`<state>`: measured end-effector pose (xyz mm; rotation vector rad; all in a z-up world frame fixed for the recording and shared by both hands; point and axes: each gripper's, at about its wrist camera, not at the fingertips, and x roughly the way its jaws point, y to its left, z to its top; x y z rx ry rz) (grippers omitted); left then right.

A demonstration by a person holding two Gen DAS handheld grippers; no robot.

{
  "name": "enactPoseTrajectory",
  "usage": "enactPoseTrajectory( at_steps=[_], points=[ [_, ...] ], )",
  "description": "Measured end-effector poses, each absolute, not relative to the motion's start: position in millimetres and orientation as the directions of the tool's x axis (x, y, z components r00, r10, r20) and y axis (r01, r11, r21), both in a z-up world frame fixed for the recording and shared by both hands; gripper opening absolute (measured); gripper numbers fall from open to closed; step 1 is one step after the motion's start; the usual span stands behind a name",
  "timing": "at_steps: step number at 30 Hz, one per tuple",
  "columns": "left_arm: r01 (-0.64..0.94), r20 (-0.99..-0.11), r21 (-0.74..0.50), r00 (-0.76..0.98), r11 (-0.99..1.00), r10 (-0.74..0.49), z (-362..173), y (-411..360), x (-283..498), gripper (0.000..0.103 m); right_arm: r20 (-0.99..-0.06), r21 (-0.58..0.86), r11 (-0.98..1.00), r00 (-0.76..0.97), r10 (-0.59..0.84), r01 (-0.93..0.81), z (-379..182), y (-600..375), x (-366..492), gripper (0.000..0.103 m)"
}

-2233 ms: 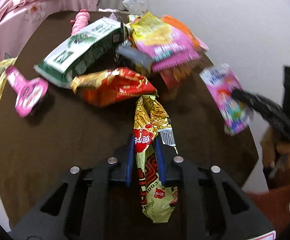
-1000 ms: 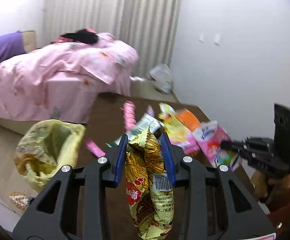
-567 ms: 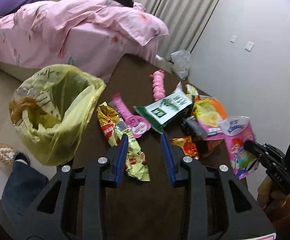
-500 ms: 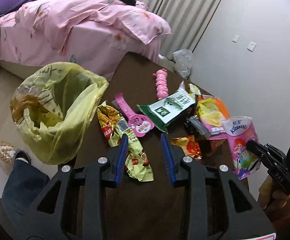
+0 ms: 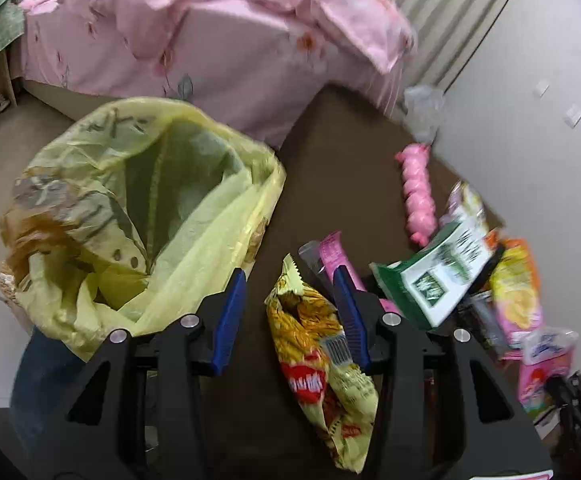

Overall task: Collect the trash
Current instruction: 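Carry both held wrappers over the yellow trash bag and open both tools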

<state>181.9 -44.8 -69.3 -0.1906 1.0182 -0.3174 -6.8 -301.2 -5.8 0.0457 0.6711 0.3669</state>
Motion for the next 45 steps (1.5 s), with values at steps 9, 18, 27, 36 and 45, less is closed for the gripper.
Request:
enactPoseTrajectory(
  at_steps=[9, 18, 27, 36, 45],
  points=[
    [0.236, -0.658, -0.420, 0.586, 0.876, -0.473, -17, -12, 153, 0.031, -0.575, 0.131, 0.908, 0.716, 0.396, -0.397, 23, -280, 32, 0.003],
    [0.122, -0.252, -0.197, 0.953, 0.973, -0.170, 64, 63, 123, 0.031, -0.479, 0.166, 0.863, 0.726, 0.493, -0.477, 55, -203, 118, 0.003],
    [0.085, -0.289, -0.248, 0.944, 0.965, -0.158, 14, 90, 182, 0.031, -0.583, 0.183, 0.835, 0.626, 0.518, -0.520, 8, -117, 213, 0.003],
    [0.141, -0.430, 0.107, 0.899, 0.984, -0.082, -70, 69, 217, 0.031, -0.658, 0.222, 0.844, 0.564, 0.499, -0.488, -35, -106, 257, 0.003],
    [0.147, -0.622, -0.129, 0.758, 0.981, -0.195, -103, 98, 222, 0.030, -0.706, 0.228, 0.833, 0.503, 0.498, -0.504, -58, -82, 266, 0.003]
  ],
)
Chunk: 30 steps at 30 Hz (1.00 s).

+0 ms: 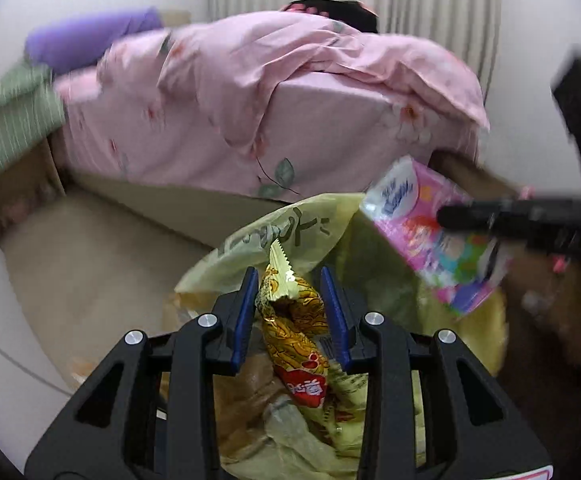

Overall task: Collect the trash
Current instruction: 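Carry both held wrappers over the yellow trash bag and open both tools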

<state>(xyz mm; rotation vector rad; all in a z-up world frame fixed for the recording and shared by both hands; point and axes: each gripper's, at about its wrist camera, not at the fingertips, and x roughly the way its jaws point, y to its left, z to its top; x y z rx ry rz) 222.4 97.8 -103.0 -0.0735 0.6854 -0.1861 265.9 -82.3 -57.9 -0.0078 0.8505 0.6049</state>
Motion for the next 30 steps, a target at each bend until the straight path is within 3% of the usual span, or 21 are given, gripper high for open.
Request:
enactPoseTrajectory(
  at_steps=[3, 12, 18, 20, 21, 22, 30],
  points=[
    [0.119, -0.609, -0.247, 0.753, 0.962, -0.250, -101, 112, 229, 0.029, -0.715, 0.238, 0.839, 0.497, 0.493, -0.490, -61, -83, 268, 0.003],
    [0.100, -0.543, -0.399, 0.775, 0.911, -0.323, -75, 125, 246, 0.030, -0.706, 0.264, 0.836, 0.494, 0.507, -0.482, -59, -82, 269, 0.004],
    [0.051, -0.540, -0.419, 0.789, 0.906, -0.294, -63, 140, 232, 0.051, -0.741, 0.257, 0.806, 0.427, 0.519, -0.534, -67, -70, 260, 0.007],
    [0.022, -0.544, -0.414, 0.795, 0.910, -0.267, -60, 144, 226, 0.053, -0.730, 0.245, 0.805, 0.444, 0.520, -0.540, -63, -70, 255, 0.022],
    [0.006, -0.547, -0.408, 0.799, 0.913, -0.249, -58, 146, 222, 0.054, -0.717, 0.254, 0.801, 0.451, 0.532, -0.542, -59, -73, 252, 0.041],
    [-0.009, -0.548, -0.403, 0.803, 0.915, -0.234, -56, 147, 218, 0.054, -0.708, 0.262, 0.796, 0.452, 0.542, -0.545, -56, -74, 250, 0.050],
    [-0.011, -0.537, -0.359, 0.820, 0.933, -0.197, -34, 133, 188, 0.054, -0.699, 0.243, 0.821, 0.493, 0.518, -0.517, -21, -103, 224, 0.051]
  ],
)
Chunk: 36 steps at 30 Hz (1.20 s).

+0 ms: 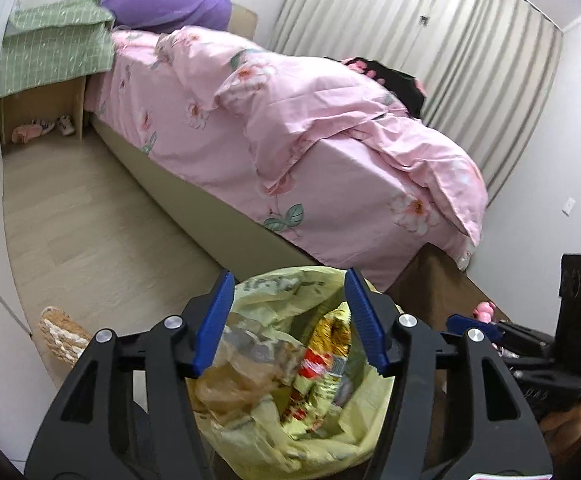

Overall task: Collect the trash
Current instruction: 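Carry both held wrappers over the yellow trash bag and open both tools, then grasp the yellow-white snack bar wrapper with the right tool and lift it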

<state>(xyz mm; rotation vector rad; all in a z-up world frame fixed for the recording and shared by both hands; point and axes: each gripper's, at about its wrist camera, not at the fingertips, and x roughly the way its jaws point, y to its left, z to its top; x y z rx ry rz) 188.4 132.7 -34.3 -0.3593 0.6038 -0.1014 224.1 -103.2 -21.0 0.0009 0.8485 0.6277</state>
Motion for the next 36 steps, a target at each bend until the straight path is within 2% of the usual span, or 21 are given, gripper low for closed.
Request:
enactPoseTrajectory(
  at_steps=[9, 14, 20, 26, 28, 32, 36],
  points=[
    [0.161, -0.548, -0.317, 0.773, 0.935, -0.319, -29, 57, 167, 0.055, -0.667, 0.151, 0.893, 0.623, 0.409, -0.424, 21, -203, 150, 0.051],
    [0.280, -0.556, -0.320, 0.717, 0.905, -0.419, -33, 6, 159, 0.055, -0.657, 0.053, 0.963, 0.717, 0.232, -0.263, 37, -288, 120, 0.051],
    [0.404, -0.570, -0.292, 0.654, 0.867, -0.497, -32, -50, 155, 0.055, -0.678, 0.030, 0.998, 0.732, 0.062, -0.057, 26, -398, 123, 0.051],
    [0.402, -0.600, -0.287, 0.633, 0.870, -0.490, -39, -76, 158, 0.055, -0.718, -0.025, 0.998, 0.695, 0.021, -0.055, -2, -475, 157, 0.051],
    [0.392, -0.611, -0.281, 0.630, 0.876, -0.478, -41, -83, 161, 0.055, -0.731, 0.031, 0.998, 0.680, 0.060, -0.055, -15, -500, 173, 0.051],
    [0.374, -0.613, -0.287, 0.636, 0.882, -0.469, -42, -87, 167, 0.055, -0.771, 0.211, 0.973, 0.595, 0.228, -0.099, -47, -526, 210, 0.051],
    [0.348, -0.633, -0.268, 0.639, 0.898, -0.437, -45, -87, 174, 0.055, -0.805, 0.285, 0.949, 0.504, 0.313, -0.135, -74, -521, 243, 0.051]
  ],
)
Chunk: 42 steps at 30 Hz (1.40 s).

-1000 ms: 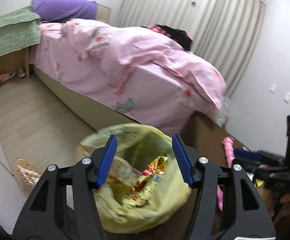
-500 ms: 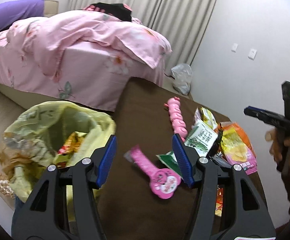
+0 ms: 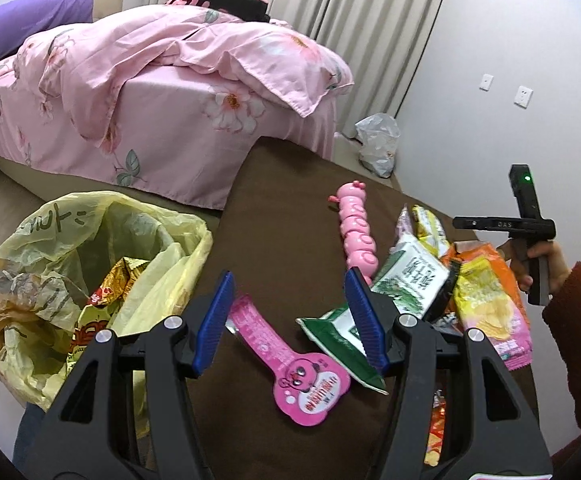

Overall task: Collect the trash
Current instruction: 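Grasp the yellow-white snack bar wrapper with the right tool and lift it, then grasp the red snack packet with the left tool while the right holds the yellow wrapper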

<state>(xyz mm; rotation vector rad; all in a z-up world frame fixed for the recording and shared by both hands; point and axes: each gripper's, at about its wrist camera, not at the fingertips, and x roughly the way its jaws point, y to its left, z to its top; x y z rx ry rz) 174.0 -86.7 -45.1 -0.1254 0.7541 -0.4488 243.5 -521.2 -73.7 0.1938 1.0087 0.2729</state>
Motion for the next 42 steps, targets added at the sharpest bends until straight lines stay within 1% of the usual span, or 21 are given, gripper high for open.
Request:
enactPoseTrajectory(
  at_steps=[2, 4, 5, 6, 8, 11, 12, 15, 19, 21, 25, 28, 33, 35, 37, 40, 41, 42],
  points=[
    [0.337, -0.643, -0.263, 0.637, 0.904, -0.425, -46, -85, 176, 0.055, -0.822, 0.327, 0.936, 0.449, 0.351, -0.133, -89, -519, 257, 0.050],
    [0.324, -0.649, -0.258, 0.640, 0.910, -0.411, -48, -82, 178, 0.055, -0.825, 0.330, 0.934, 0.439, 0.356, -0.138, -96, -517, 266, 0.045],
    [0.320, -0.652, -0.255, 0.640, 0.912, -0.407, -48, -81, 179, 0.055, -0.815, 0.333, 0.932, 0.452, 0.361, -0.145, -95, -515, 267, 0.037],
    [0.314, -0.658, -0.252, 0.638, 0.915, -0.400, -51, -79, 180, 0.055, -0.814, 0.339, 0.929, 0.450, 0.368, -0.146, -95, -513, 269, 0.017],
    [0.306, -0.667, -0.249, 0.634, 0.919, -0.392, -55, -78, 180, 0.055, -0.816, 0.309, 0.939, 0.466, 0.343, -0.151, -93, -506, 269, 0.014],
    [0.299, -0.672, -0.257, 0.628, 0.919, -0.392, -58, -76, 180, 0.055, -0.810, 0.234, 0.953, 0.504, 0.301, -0.194, -82, -492, 258, 0.013],
    [0.297, -0.672, -0.262, 0.627, 0.918, -0.394, -60, -75, 179, 0.055, -0.801, 0.230, 0.954, 0.519, 0.298, -0.193, -77, -492, 253, 0.011],
    [0.294, -0.675, -0.274, 0.620, 0.916, -0.401, -63, -75, 176, 0.055, -0.762, 0.184, 0.968, 0.597, 0.250, -0.170, -50, -492, 236, 0.010],
    [0.300, -0.683, -0.281, 0.604, 0.912, -0.410, -68, -76, 168, 0.055, -0.675, 0.202, 0.973, 0.704, 0.223, -0.114, -2, -502, 207, 0.010],
    [0.305, -0.685, -0.293, 0.594, 0.906, -0.422, -69, -76, 163, 0.055, -0.645, 0.185, 0.977, 0.737, 0.200, -0.103, 21, -499, 190, 0.010],
    [0.345, -0.677, -0.307, 0.576, 0.887, -0.459, -68, -78, 147, 0.055, -0.613, 0.187, 0.975, 0.762, 0.210, -0.118, 46, -485, 151, 0.010],
    [0.401, -0.665, -0.330, 0.544, 0.855, -0.512, -67, -84, 132, 0.055, -0.618, 0.157, 0.977, 0.757, 0.214, -0.147, 49, -464, 115, 0.010],
    [0.517, -0.649, -0.314, 0.495, 0.796, -0.578, -66, -107, 107, 0.055, -0.626, 0.129, 0.979, 0.752, 0.206, -0.161, 42, -435, 55, 0.010],
    [0.587, -0.666, -0.280, 0.451, 0.760, -0.594, -68, -124, 98, 0.055, -0.622, 0.124, 0.978, 0.755, 0.207, -0.166, 43, -426, 31, 0.010],
    [0.623, -0.693, -0.241, 0.425, 0.744, -0.582, -73, -139, 93, 0.055, -0.628, 0.136, 0.978, 0.749, 0.210, -0.160, 39, -420, 12, 0.010],
    [0.632, -0.724, -0.242, 0.388, 0.736, -0.571, -82, -150, 90, 0.054, -0.653, 0.102, 0.981, 0.733, 0.191, -0.164, 26, -404, -12, 0.010],
    [0.627, -0.731, -0.252, 0.376, 0.737, -0.570, -84, -151, 90, 0.049, -0.659, 0.086, 0.981, 0.729, 0.185, -0.172, 22, -398, -20, 0.010],
    [0.619, -0.738, -0.266, 0.362, 0.739, -0.569, -87, -151, 90, 0.040, -0.666, 0.080, 0.980, 0.722, 0.188, -0.181, 14, -391, -29, 0.010]
  ],
)
